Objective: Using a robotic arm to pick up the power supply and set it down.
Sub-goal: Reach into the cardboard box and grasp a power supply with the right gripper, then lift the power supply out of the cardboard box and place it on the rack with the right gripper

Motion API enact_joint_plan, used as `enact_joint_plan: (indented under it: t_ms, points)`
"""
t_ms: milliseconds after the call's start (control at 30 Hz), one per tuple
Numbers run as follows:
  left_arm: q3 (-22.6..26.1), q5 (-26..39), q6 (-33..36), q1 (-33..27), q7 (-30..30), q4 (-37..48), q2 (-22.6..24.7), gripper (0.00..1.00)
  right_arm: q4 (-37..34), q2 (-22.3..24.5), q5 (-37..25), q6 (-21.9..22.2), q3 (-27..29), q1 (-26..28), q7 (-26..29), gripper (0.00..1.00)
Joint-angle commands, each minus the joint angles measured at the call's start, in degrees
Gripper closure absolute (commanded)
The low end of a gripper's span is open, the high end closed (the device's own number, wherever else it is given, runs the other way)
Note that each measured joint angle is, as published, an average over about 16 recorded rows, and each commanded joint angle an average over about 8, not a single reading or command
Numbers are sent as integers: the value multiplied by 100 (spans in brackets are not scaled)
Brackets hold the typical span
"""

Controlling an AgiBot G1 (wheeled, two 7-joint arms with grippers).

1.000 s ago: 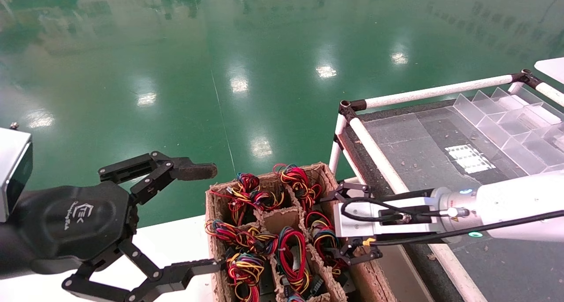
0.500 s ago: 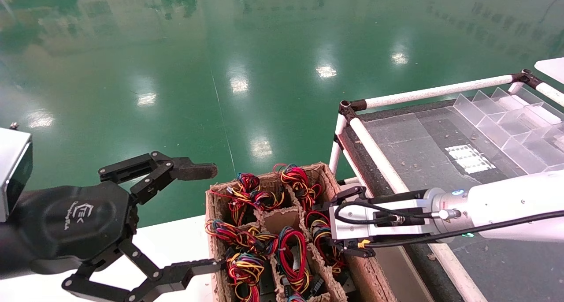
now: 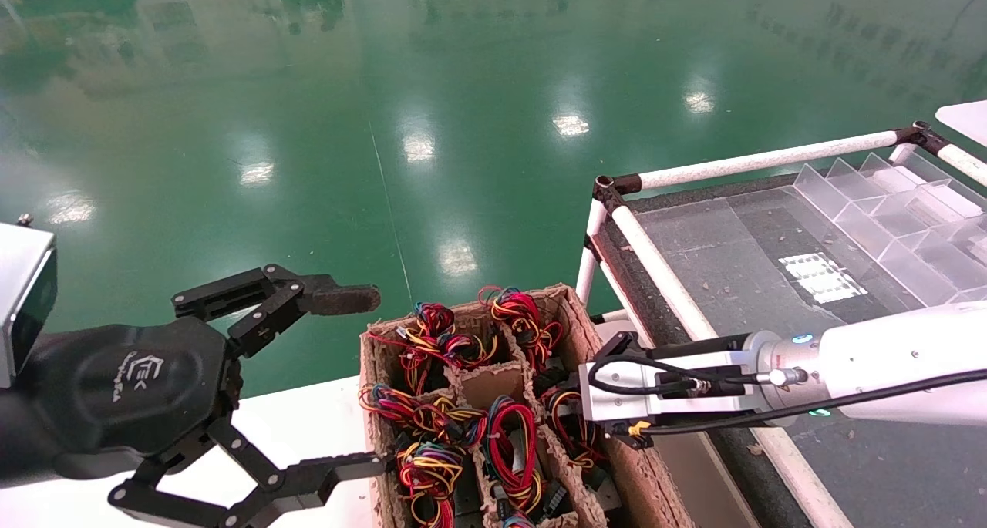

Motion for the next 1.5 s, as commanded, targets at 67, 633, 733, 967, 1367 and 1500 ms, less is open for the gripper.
enact_joint_plan:
  t_ms: [67, 633, 733, 967, 1367, 1500]
  points:
    - [1, 0, 0, 0, 0, 0, 0, 0, -8, 7, 27, 9, 13, -12, -13, 100]
    - [4, -3, -2, -1, 2, 0, -2, 0, 197, 412, 725, 364, 498, -294, -356, 100]
    - [4, -3, -2, -1, 2, 0, -2, 0, 220, 544, 1022, 431, 681, -363, -493, 100]
    - [6, -4, -2, -1, 3, 0, -2, 0, 239, 877, 1976, 483, 1227, -519, -783, 100]
    - [8, -5, -3, -2, 4, 0, -3, 0, 227, 1203, 3184, 686, 2059, -844, -1370, 100]
    - [9, -6, -4, -2, 4, 0, -3, 0, 217, 1260, 3426, 875, 2308, -926, -1470, 100]
